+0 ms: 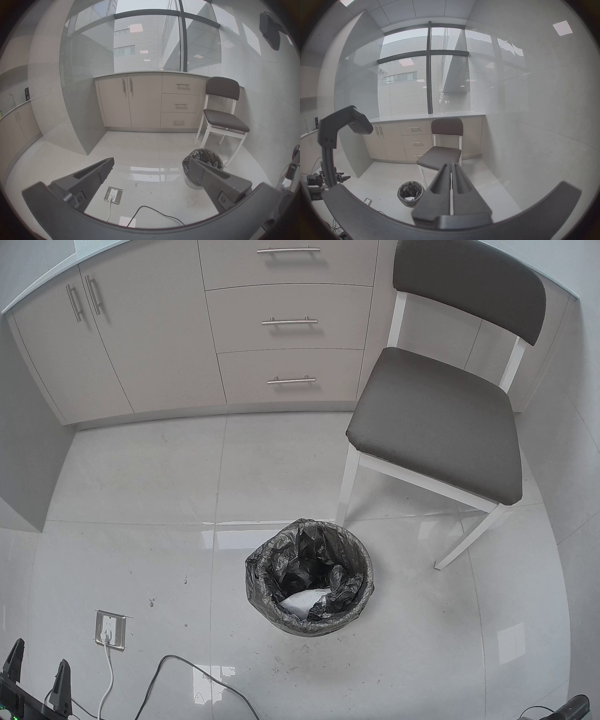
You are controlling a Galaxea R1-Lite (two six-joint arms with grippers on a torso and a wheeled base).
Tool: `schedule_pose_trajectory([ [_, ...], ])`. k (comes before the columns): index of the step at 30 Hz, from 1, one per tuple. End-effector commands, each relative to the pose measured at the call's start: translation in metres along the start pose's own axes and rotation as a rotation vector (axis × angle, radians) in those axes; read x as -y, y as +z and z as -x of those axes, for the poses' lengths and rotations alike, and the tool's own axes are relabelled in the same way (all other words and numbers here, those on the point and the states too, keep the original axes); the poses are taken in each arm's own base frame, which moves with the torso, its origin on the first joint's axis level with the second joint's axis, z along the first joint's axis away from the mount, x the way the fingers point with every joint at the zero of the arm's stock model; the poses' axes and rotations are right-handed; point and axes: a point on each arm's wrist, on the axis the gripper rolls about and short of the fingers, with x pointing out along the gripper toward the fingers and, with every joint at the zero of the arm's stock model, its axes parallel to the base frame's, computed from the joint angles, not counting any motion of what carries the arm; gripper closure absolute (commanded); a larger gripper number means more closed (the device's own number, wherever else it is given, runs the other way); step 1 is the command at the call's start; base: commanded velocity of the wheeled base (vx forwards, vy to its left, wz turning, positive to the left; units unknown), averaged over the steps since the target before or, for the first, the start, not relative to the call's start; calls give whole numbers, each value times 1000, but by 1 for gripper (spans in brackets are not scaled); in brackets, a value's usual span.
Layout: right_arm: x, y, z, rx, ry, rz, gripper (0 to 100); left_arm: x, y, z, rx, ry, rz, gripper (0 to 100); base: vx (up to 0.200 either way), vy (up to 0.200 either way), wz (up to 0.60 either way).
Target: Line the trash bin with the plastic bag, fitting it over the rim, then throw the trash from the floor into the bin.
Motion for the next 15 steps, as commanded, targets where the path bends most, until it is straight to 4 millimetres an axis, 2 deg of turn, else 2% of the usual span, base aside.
schedule_pose_trajectory([
  [1,-2,-120,-127,-188,31,-24,100,0,-5,0,-3,0,-2,0,0,0,0],
  [3,-4,-149,-151,-189,31,-7,100,0,-5,0,-3,0,-2,0,0,0,0],
  [4,-4,-180,-168,-177,37,2,100,0,-5,0,-3,0,-2,0,0,0,0],
  [5,-4,-191,-172,-173,42,3,100,0,-5,0,-3,0,-2,0,0,0,0],
  [6,-4,-215,-179,-169,54,2,100,0,-5,0,-3,0,-2,0,0,0,0],
  [7,-4,-227,-181,-173,50,4,100,0,-5,0,-3,0,-2,0,0,0,0],
  [11,-3,-237,-180,-229,16,-30,100,0,-5,0,-3,0,-2,0,0,0,0],
  [15,-3,-237,-180,-238,35,3,100,0,-5,0,-3,0,-2,0,0,0,0],
])
